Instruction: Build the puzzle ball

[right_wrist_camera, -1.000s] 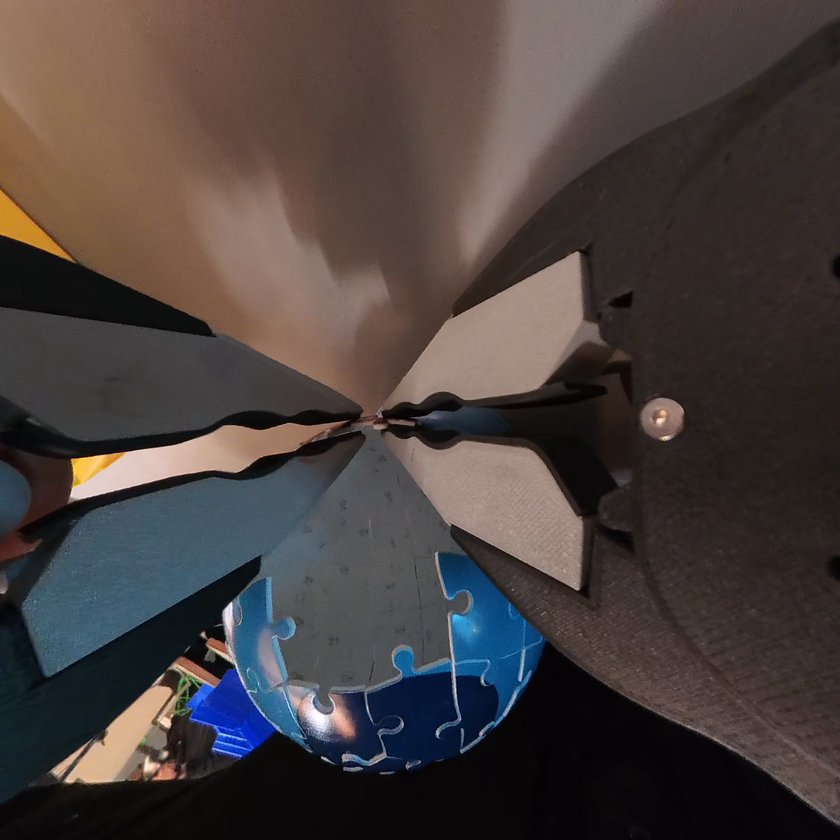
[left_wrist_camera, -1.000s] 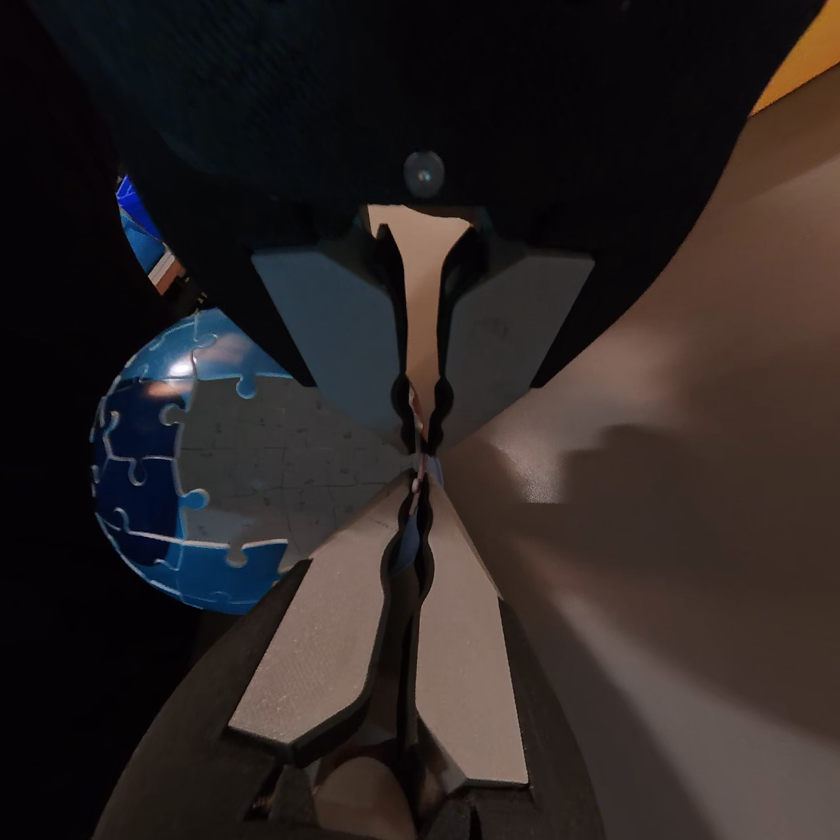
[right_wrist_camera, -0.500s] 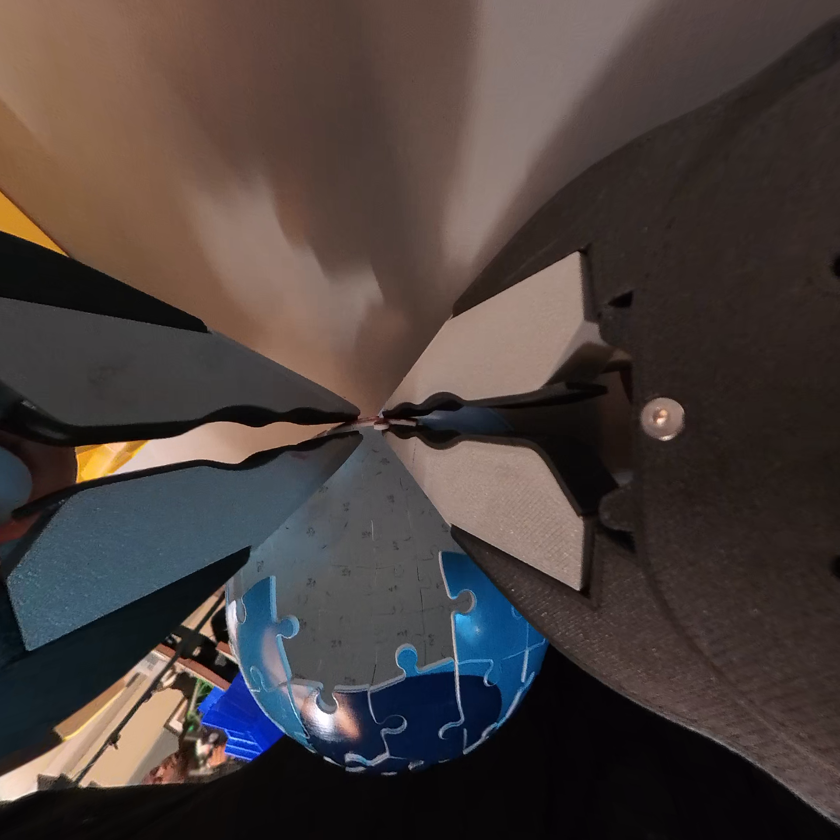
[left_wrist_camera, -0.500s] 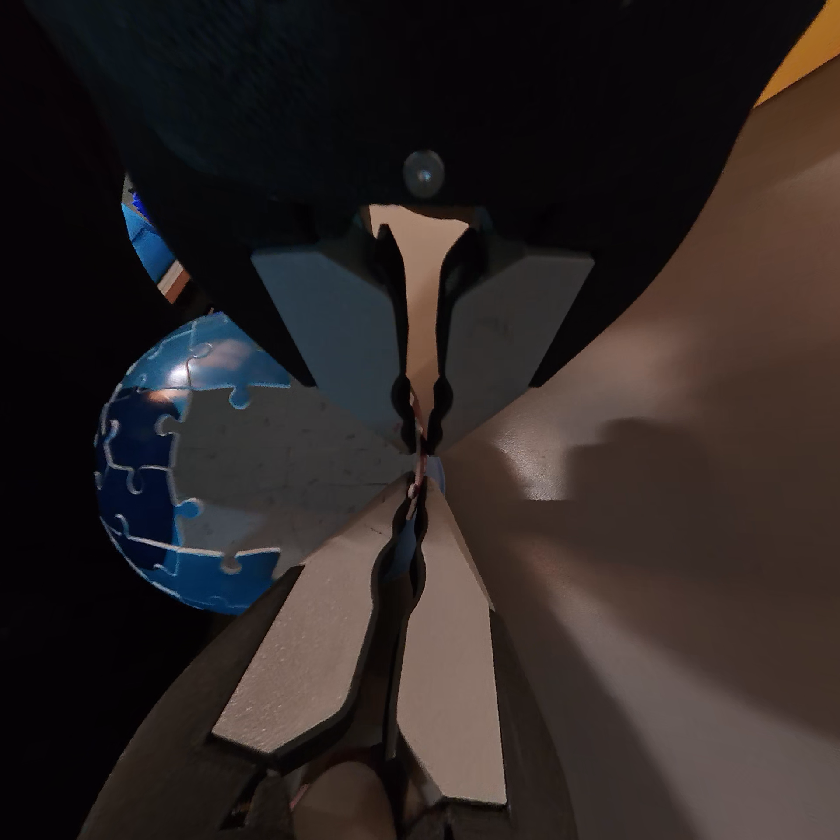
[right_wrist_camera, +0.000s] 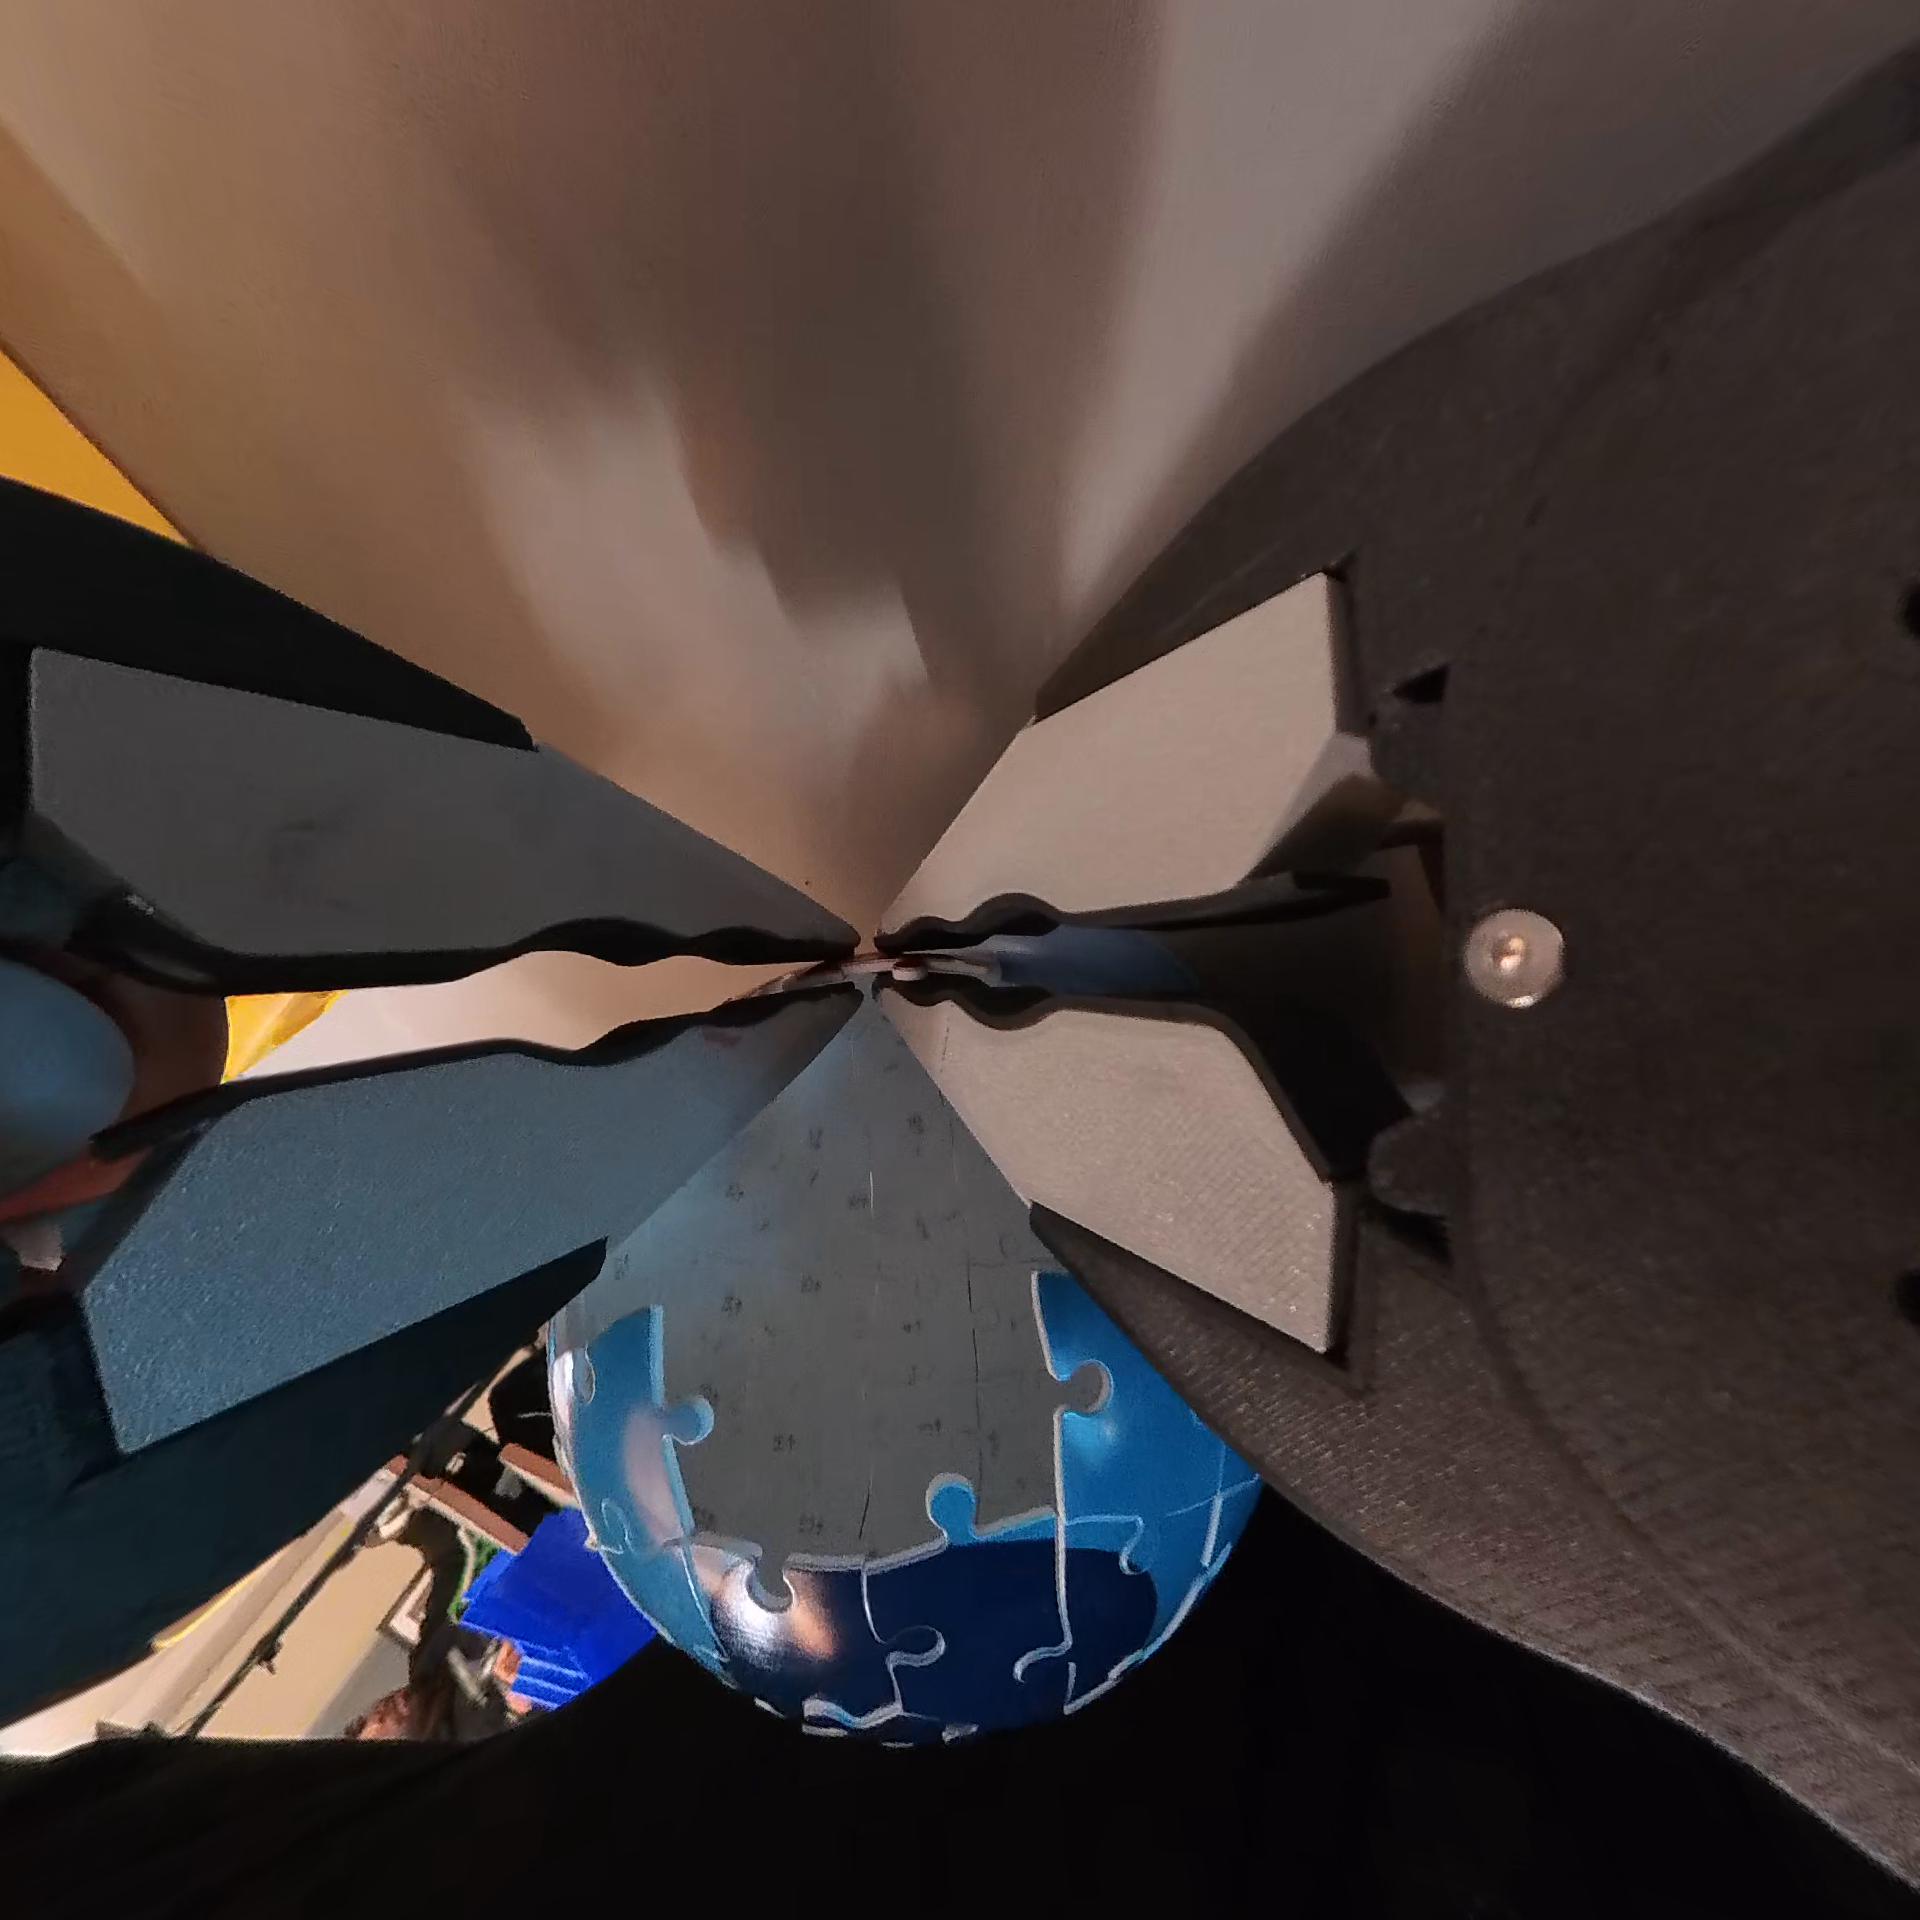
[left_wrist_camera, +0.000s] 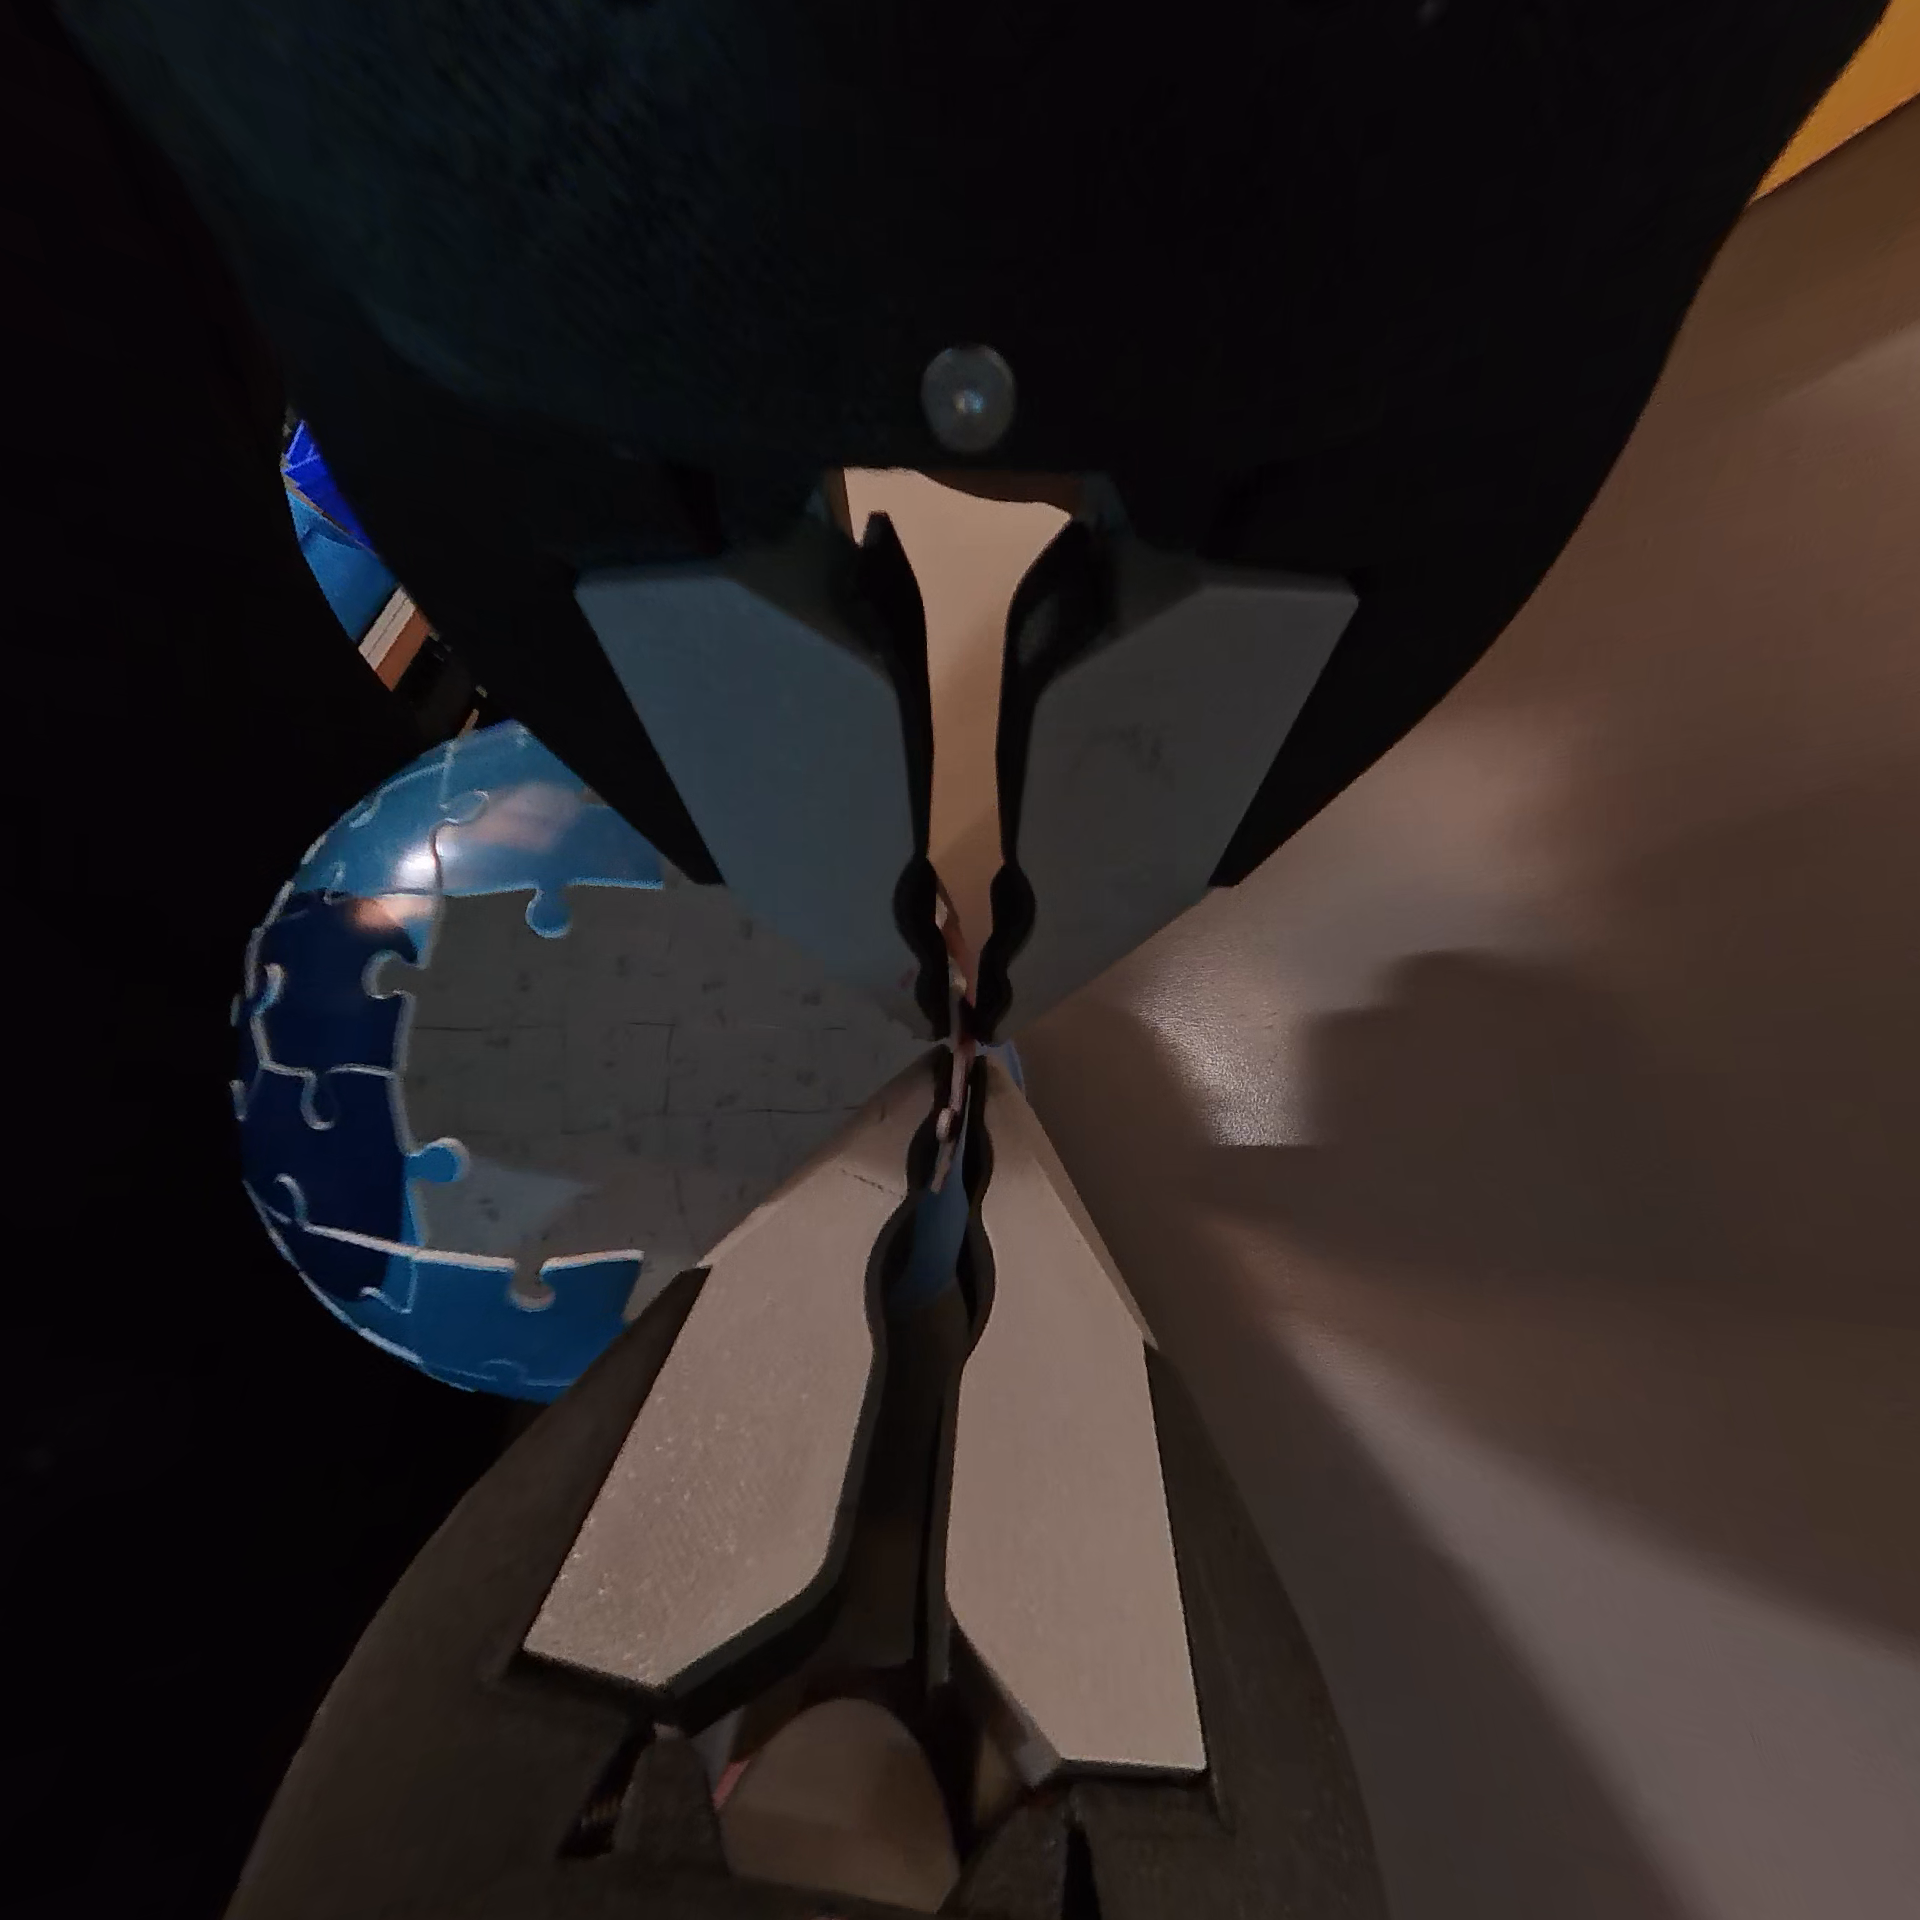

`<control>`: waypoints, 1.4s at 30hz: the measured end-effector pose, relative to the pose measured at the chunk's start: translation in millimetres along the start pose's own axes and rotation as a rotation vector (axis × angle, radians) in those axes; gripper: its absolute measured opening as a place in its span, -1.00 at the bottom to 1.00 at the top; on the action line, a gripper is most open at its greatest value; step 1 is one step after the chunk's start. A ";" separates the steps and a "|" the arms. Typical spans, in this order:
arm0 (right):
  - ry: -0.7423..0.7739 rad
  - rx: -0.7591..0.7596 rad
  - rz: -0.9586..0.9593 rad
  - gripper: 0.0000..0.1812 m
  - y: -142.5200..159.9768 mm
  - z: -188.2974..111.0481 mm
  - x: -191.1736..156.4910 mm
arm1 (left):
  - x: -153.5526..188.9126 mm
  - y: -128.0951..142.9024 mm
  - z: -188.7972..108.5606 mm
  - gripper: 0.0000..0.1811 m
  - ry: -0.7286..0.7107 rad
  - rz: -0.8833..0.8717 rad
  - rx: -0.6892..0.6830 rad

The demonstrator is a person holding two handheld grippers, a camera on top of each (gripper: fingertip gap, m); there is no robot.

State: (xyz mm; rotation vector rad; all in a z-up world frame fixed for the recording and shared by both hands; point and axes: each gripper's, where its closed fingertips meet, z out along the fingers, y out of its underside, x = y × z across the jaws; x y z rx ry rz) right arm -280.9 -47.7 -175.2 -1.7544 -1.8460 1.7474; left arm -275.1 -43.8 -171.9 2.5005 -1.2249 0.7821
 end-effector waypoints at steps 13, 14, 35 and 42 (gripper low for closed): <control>0.045 -0.028 -0.077 -1.00 4.0 1.7 -1.7 | 3.2 0.1 3.4 -0.98 0.021 -0.001 0.003; 0.054 -0.025 -0.074 -1.00 3.4 1.3 -0.4 | 2.0 -0.2 3.0 -0.98 0.015 -0.001 0.005; 0.050 -0.018 -0.107 -1.00 1.3 3.2 -2.8 | 4.2 0.2 1.1 -0.97 0.044 -0.007 0.027; -0.007 -0.051 -0.119 -1.00 5.1 3.4 -9.1 | 10.6 0.5 4.0 -0.97 0.068 0.005 0.021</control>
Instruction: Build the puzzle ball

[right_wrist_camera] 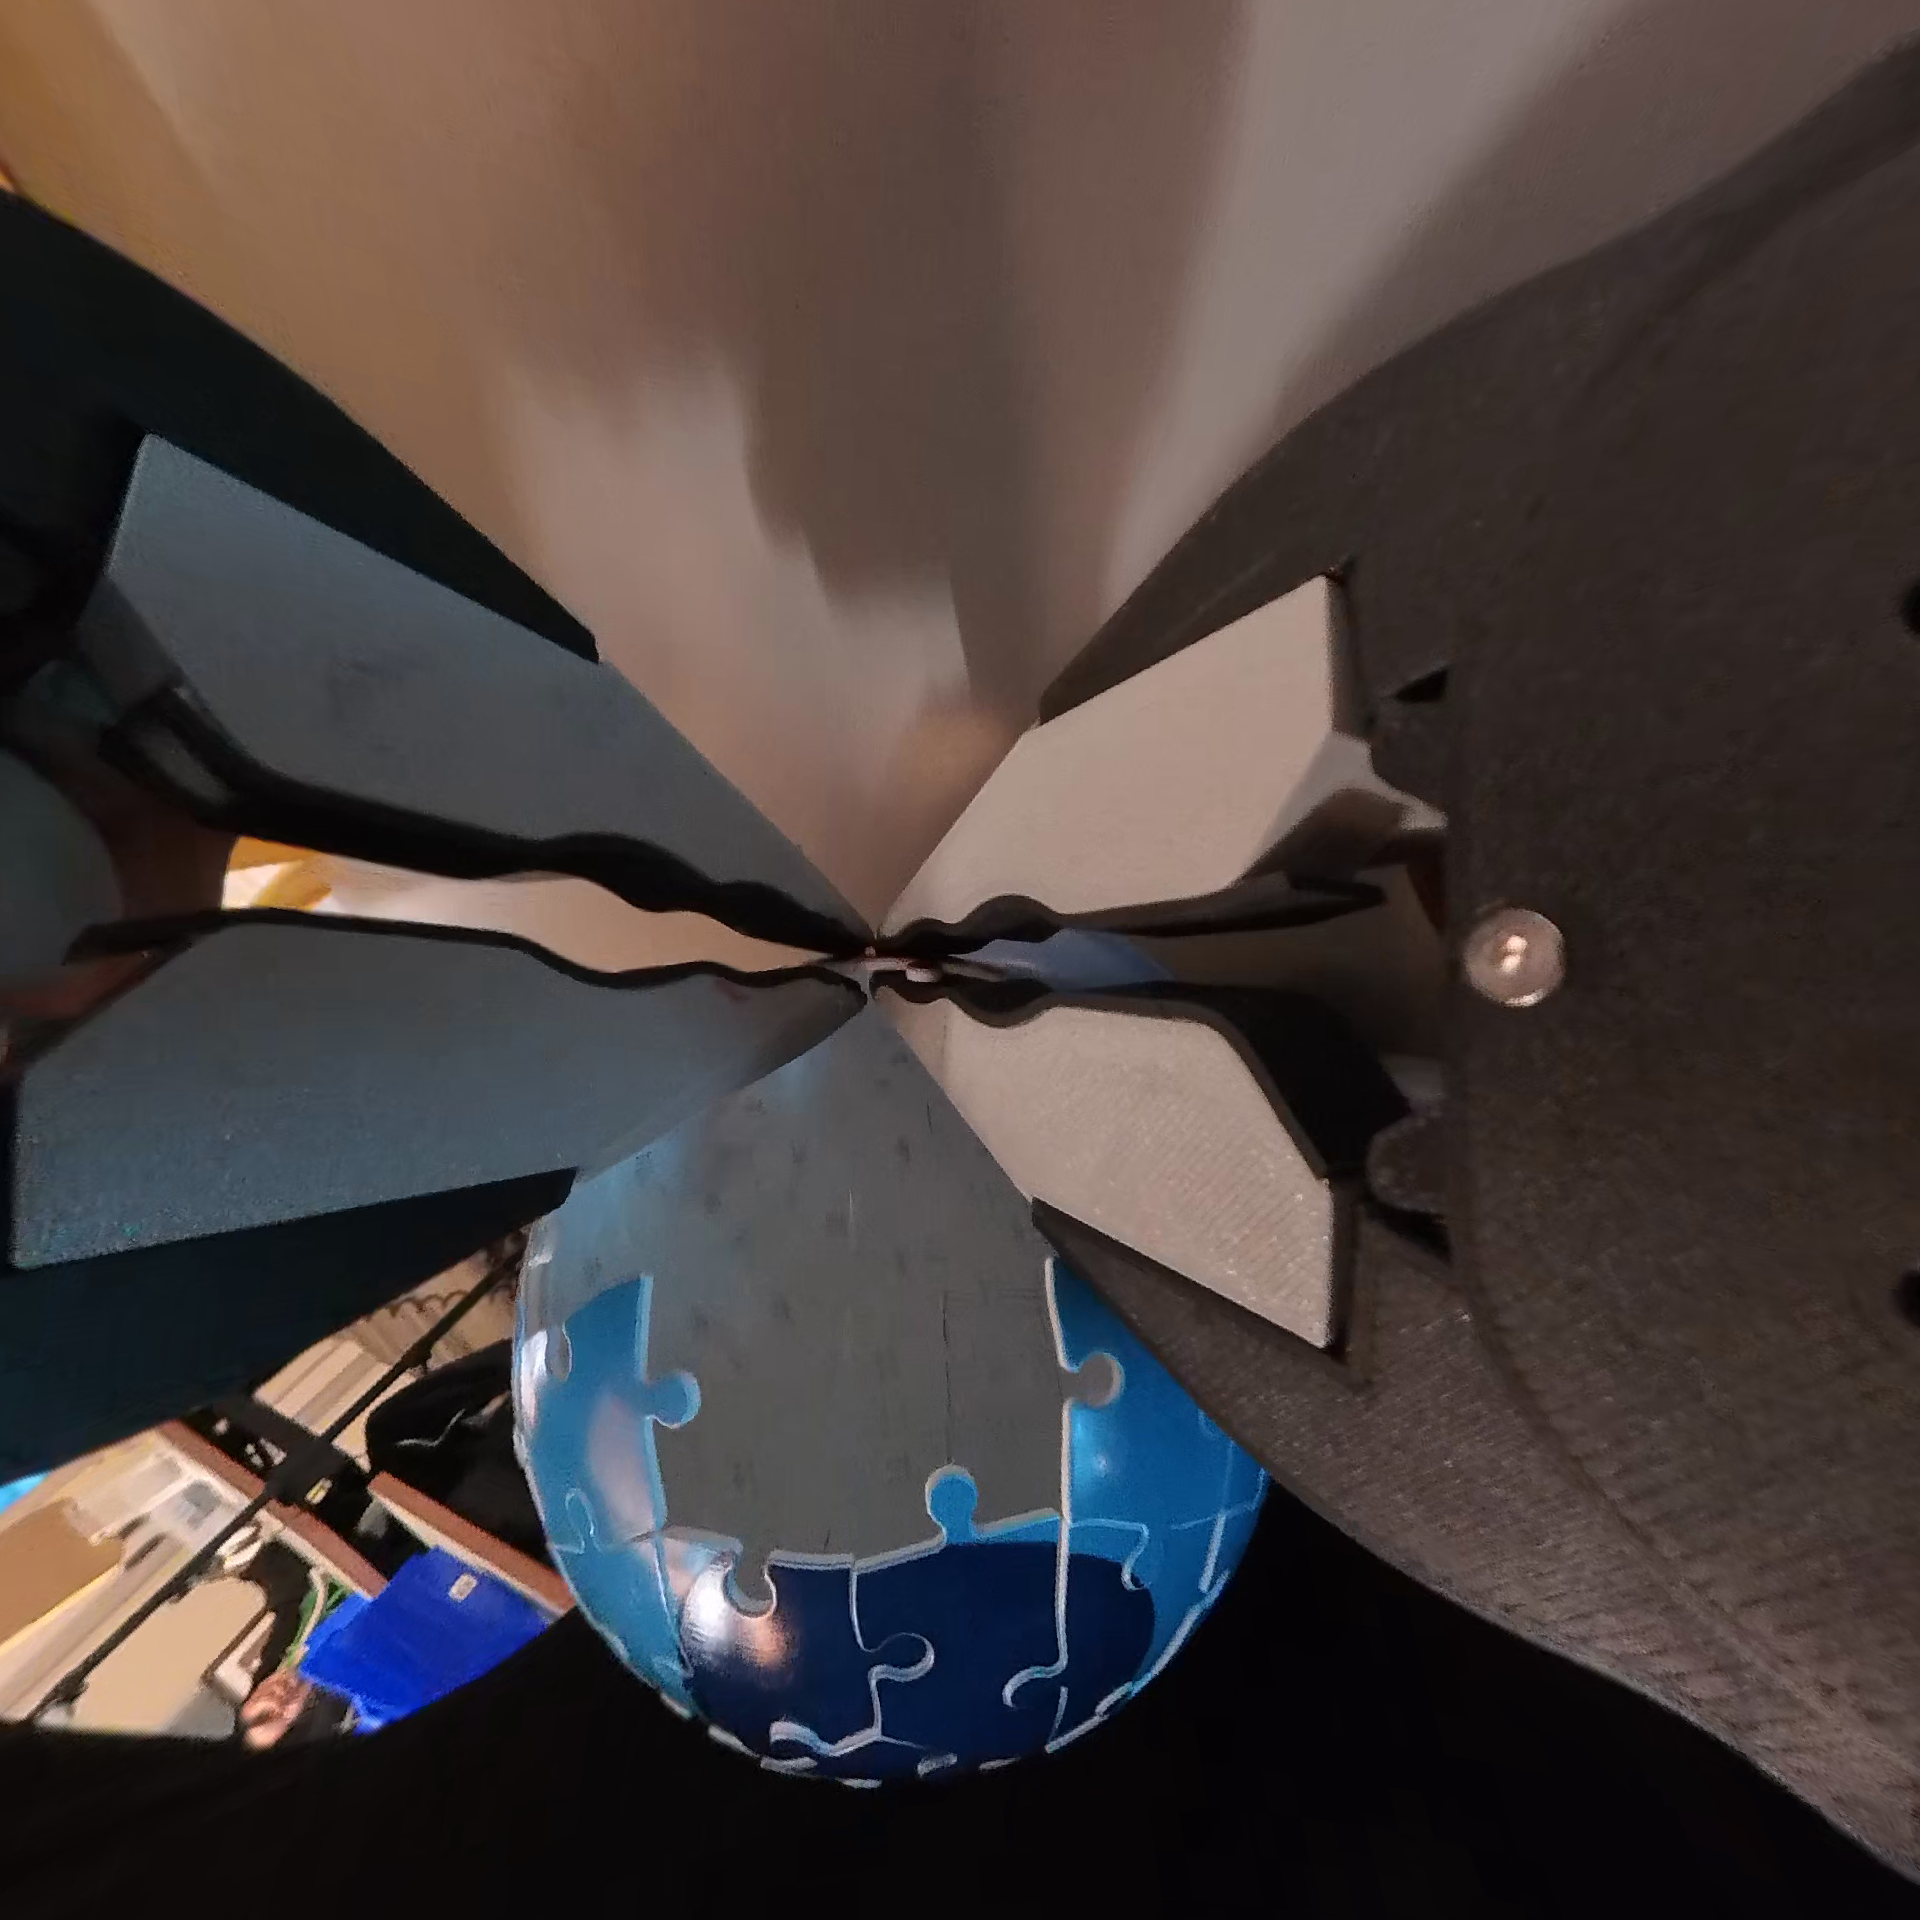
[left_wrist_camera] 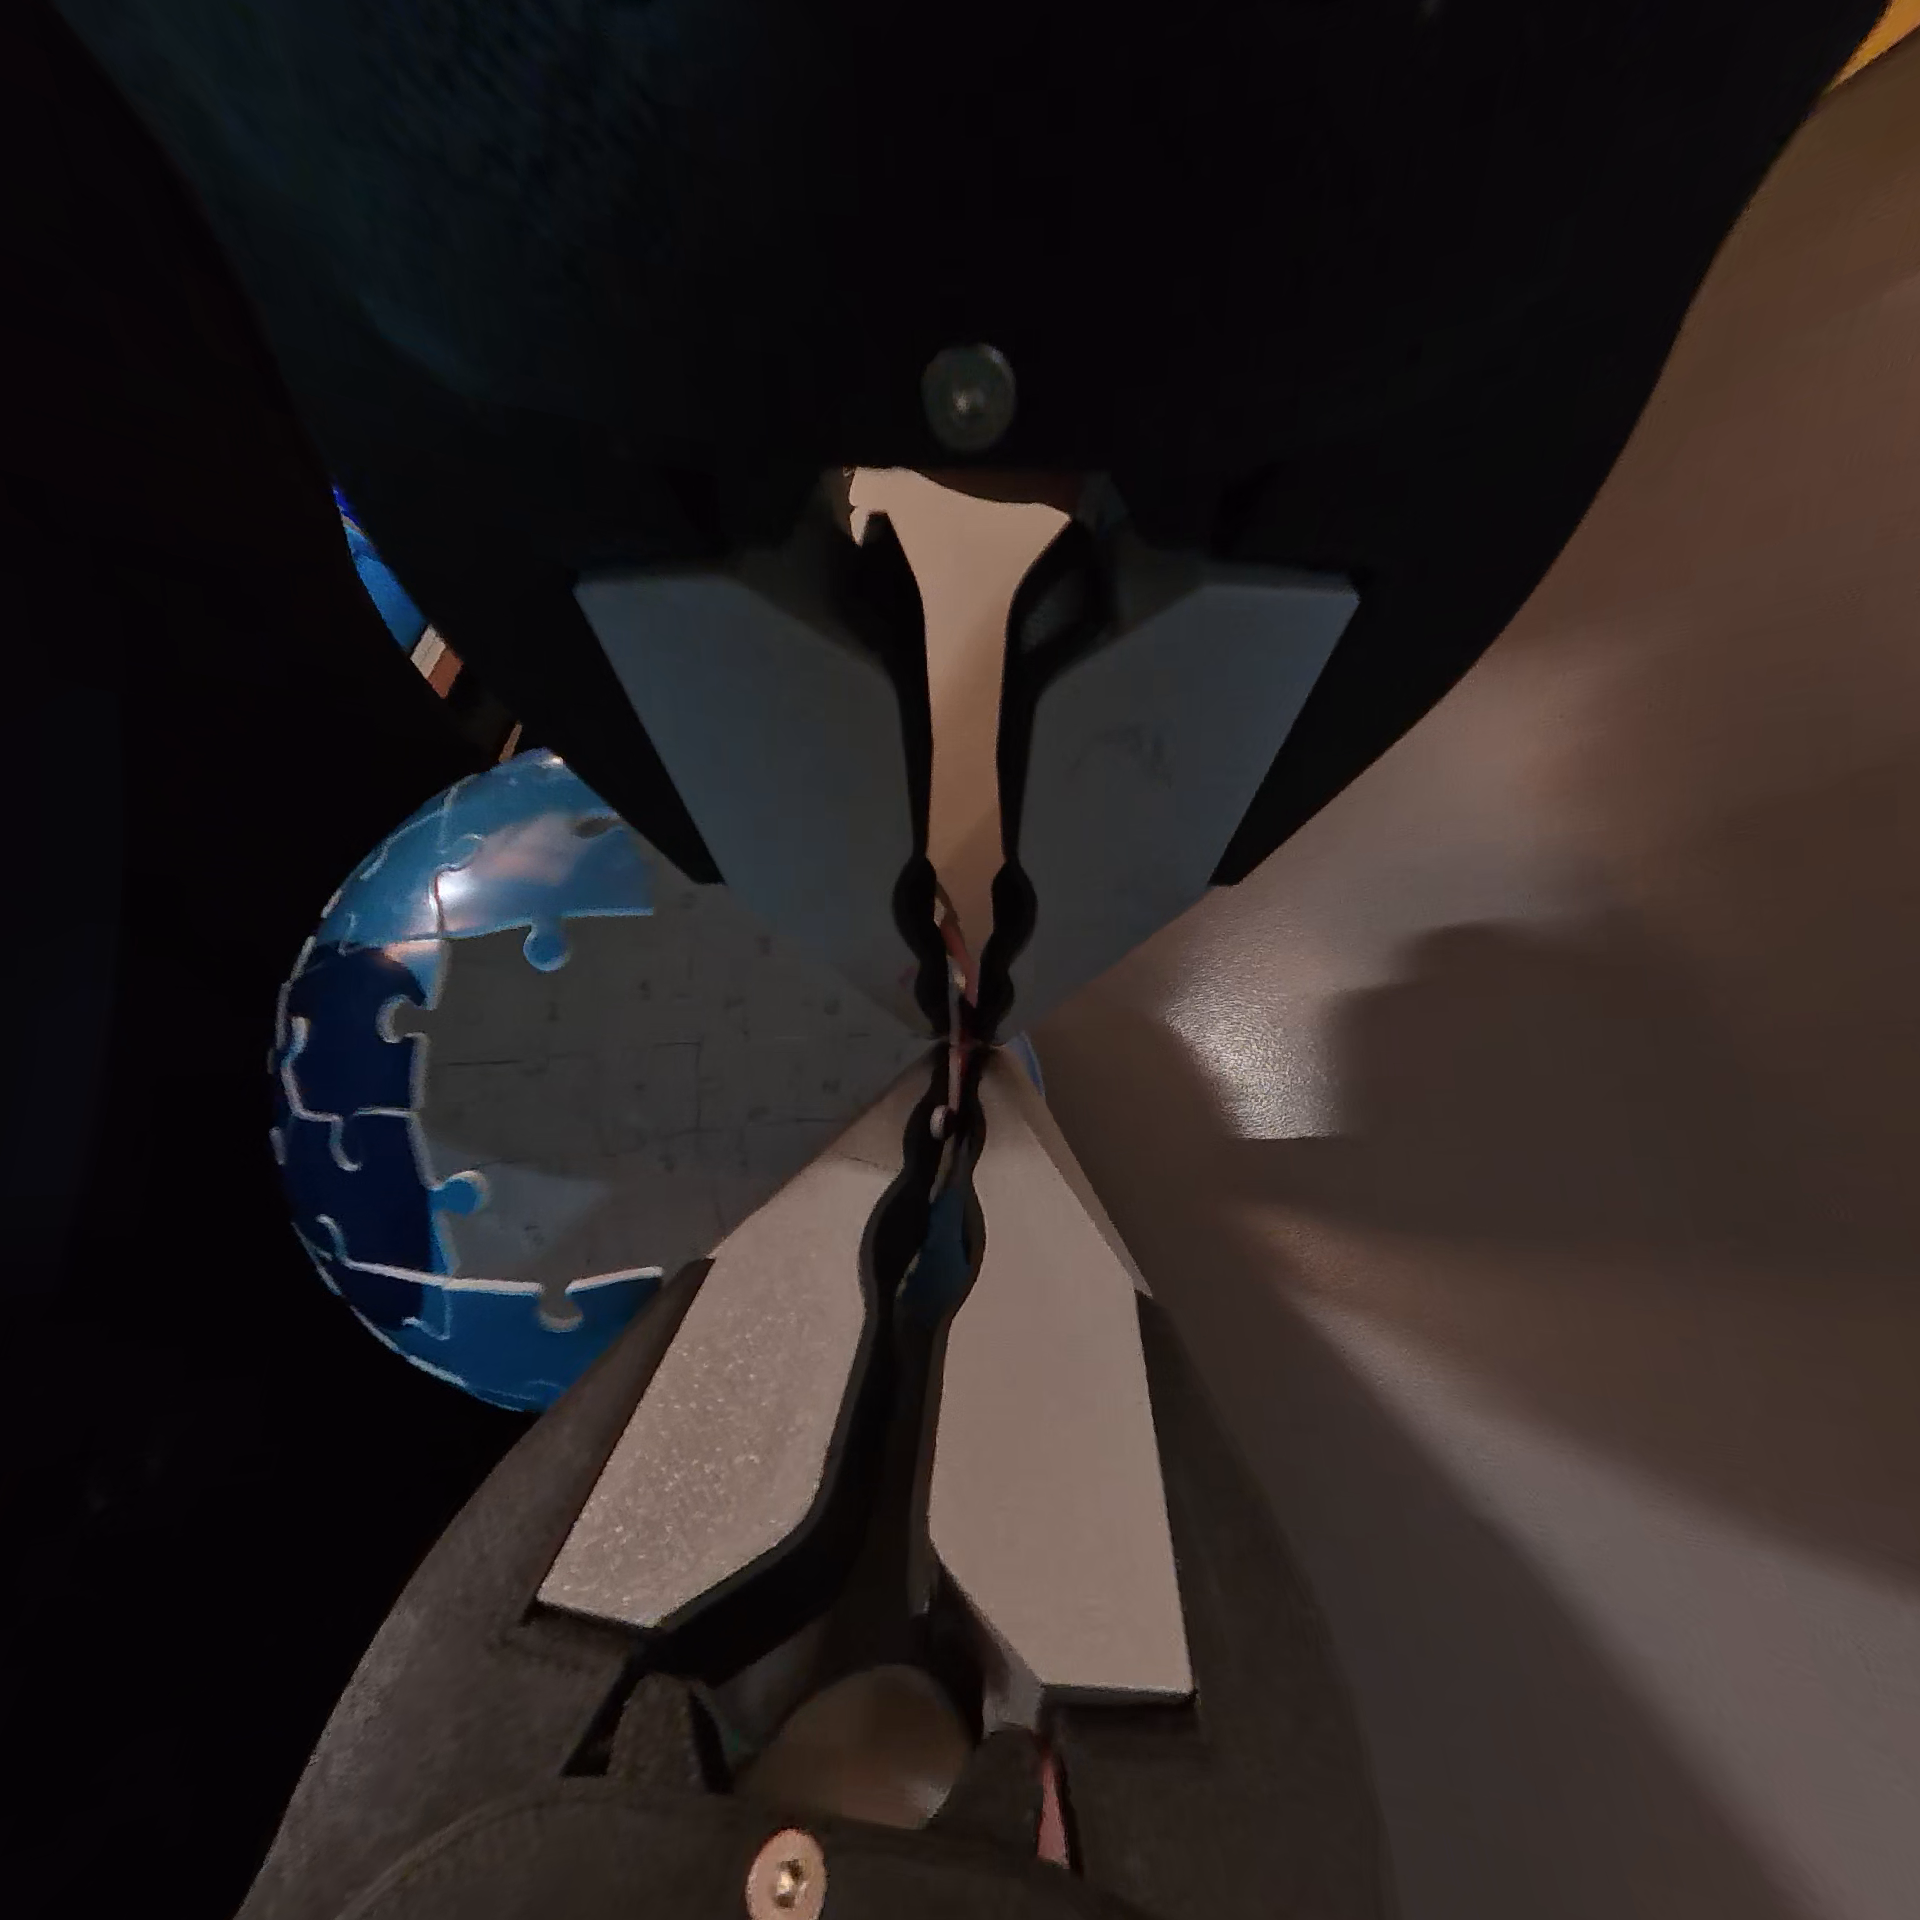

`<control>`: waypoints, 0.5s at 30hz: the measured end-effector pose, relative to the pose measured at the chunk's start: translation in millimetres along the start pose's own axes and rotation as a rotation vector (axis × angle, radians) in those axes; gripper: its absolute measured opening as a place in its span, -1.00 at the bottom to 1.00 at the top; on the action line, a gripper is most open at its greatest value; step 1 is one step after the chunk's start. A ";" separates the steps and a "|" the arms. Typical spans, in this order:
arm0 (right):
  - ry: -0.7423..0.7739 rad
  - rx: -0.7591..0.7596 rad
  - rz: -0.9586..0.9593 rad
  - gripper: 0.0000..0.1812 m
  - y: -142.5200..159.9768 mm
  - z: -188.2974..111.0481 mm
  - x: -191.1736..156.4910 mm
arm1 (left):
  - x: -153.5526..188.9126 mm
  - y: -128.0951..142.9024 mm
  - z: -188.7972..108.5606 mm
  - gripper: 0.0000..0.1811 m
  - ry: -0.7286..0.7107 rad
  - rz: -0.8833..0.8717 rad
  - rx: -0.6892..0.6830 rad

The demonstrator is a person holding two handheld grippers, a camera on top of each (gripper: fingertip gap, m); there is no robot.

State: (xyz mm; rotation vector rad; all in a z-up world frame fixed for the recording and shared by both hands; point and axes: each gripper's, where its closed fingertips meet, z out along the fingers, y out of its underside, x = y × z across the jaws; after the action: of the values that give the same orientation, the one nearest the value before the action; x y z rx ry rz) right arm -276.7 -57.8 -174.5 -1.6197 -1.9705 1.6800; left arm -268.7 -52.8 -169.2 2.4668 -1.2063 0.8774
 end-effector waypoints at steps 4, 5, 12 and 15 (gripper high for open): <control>-0.011 -0.004 0.001 -1.00 0.5 0.0 -0.9 | 1.0 0.0 0.4 -0.97 0.002 -0.001 0.004; -0.018 -0.004 0.007 -1.00 0.6 0.0 -1.3 | 1.4 -0.1 0.5 -0.97 0.001 0.002 0.005; -0.001 0.012 0.033 -1.00 -1.7 0.9 3.3 | -3.2 0.6 -1.4 -0.97 -0.021 -0.013 0.009; 0.005 0.010 0.015 -1.00 -1.3 0.2 2.4 | -2.2 0.4 -0.9 -0.97 -0.005 -0.019 0.013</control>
State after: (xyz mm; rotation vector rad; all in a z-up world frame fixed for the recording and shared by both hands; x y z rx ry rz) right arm -278.7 -55.9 -174.9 -1.6374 -1.9502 1.6867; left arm -270.4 -51.3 -169.9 2.4882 -1.1807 0.8777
